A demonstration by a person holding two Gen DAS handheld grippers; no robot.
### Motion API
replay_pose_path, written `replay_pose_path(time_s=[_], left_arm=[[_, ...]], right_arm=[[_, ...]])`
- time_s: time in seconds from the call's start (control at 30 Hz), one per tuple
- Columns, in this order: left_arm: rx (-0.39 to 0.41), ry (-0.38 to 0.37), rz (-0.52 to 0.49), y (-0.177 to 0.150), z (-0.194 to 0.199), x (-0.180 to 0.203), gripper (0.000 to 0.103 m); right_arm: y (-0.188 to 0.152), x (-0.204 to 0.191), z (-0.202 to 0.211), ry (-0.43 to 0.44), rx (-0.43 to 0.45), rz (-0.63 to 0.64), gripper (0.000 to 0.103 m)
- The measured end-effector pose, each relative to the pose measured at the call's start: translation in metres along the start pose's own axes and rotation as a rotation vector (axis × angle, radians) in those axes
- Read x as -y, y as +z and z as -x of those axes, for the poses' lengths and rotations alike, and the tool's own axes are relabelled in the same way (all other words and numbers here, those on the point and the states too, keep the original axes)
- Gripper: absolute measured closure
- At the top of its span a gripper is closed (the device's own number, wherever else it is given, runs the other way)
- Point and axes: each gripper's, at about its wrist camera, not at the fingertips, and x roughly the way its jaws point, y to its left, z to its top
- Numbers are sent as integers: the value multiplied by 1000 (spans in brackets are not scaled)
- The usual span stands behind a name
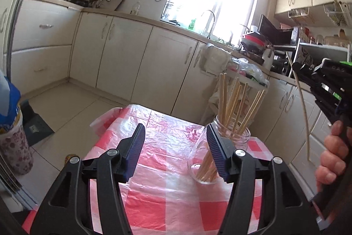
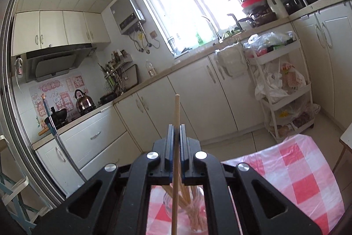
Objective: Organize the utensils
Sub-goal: 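Lower the right chopstick into the jar and open while the left releases its chopstick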
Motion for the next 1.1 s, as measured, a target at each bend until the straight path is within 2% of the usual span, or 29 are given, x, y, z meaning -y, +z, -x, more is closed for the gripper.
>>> replay_pose_path(time_s=[0.2, 0.33, 0.6, 0.87, 1.1], left_arm=[[11, -33, 45, -4, -2, -6, 46], [9, -51, 60, -4, -5, -9, 43], [-9, -60, 93, -5, -12, -16, 42], [-15, -46, 101, -6, -14, -20, 41], [-26, -32, 105, -8, -17, -20, 38]], right_arm=[[8, -15, -38, -61, 131, 47, 98], [-1, -20, -63, -109, 169, 89, 98], [-33, -27, -87, -142, 163, 192, 98], [-59, -36, -79, -141, 120, 278, 98], [-79, -33, -68, -136, 52, 295, 98]])
